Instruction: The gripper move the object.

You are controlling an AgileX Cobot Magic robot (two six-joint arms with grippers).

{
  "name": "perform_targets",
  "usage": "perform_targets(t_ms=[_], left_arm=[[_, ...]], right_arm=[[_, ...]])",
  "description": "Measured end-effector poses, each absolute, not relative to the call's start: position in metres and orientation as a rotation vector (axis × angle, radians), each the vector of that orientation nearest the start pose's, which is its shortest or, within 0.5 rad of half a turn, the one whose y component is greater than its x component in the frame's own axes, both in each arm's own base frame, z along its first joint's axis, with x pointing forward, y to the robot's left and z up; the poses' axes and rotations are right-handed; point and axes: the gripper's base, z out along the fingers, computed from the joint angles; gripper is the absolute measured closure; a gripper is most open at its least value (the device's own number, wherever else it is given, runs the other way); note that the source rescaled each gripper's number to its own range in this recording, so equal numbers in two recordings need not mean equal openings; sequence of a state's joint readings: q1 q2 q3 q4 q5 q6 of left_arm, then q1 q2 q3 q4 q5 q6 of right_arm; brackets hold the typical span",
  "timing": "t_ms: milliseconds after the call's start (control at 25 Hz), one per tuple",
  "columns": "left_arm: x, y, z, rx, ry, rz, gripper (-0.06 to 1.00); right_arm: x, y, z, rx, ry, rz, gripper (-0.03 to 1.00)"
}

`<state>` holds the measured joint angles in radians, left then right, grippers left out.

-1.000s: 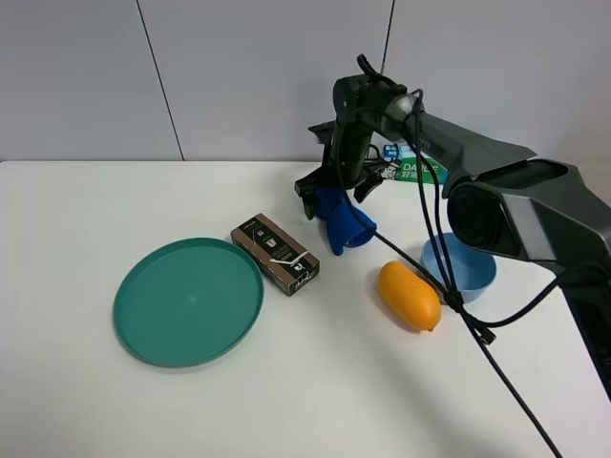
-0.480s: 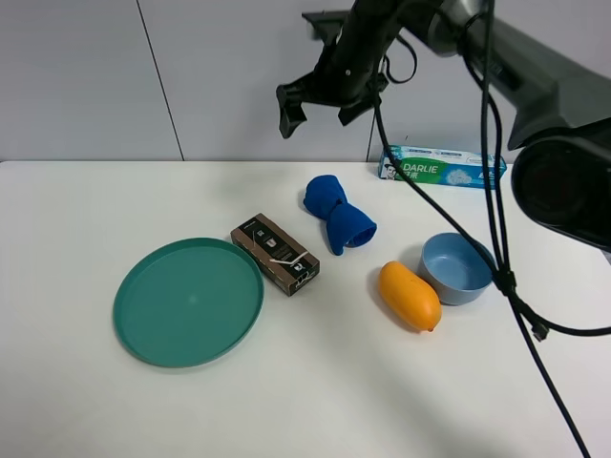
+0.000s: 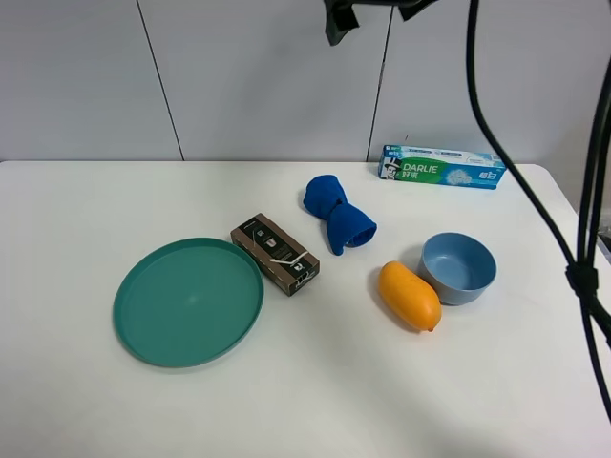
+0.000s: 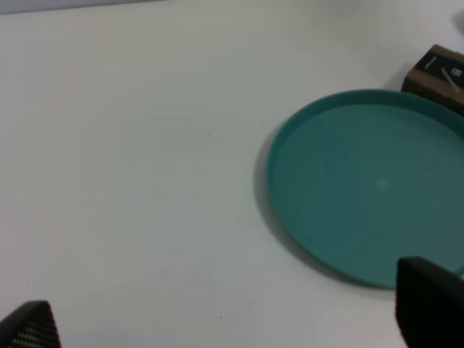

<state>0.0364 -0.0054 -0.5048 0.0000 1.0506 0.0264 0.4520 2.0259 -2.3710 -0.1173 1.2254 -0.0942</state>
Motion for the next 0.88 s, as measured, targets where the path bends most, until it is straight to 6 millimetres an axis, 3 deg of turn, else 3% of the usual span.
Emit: perform_targets(t_ms=[280, 440, 720, 880], left_arm=[[-0.006, 0.0, 0.279, -0.01, 2.024, 0.04, -0.06], [-0.006, 0.0, 0.279, -0.01, 2.024, 0.04, -0.06], [-0.006, 0.0, 0.279, -0.01, 2.024, 0.04, -0.06], [-0.006, 0.0, 0.279, -0.01, 2.024, 0.04, -0.06]], right_arm=[[0.37, 0.123, 0.485, -0.48, 2.136, -0.137, -0.03], [0.363, 0.081, 0.504, -0.417, 2.1, -0.264, -0.03], [0.362, -0.001, 0.512, -0.302, 2.124, -0.438, -0.03], [0.352, -0.033, 0.496, -0.29, 2.222, -0.452, -0.03]])
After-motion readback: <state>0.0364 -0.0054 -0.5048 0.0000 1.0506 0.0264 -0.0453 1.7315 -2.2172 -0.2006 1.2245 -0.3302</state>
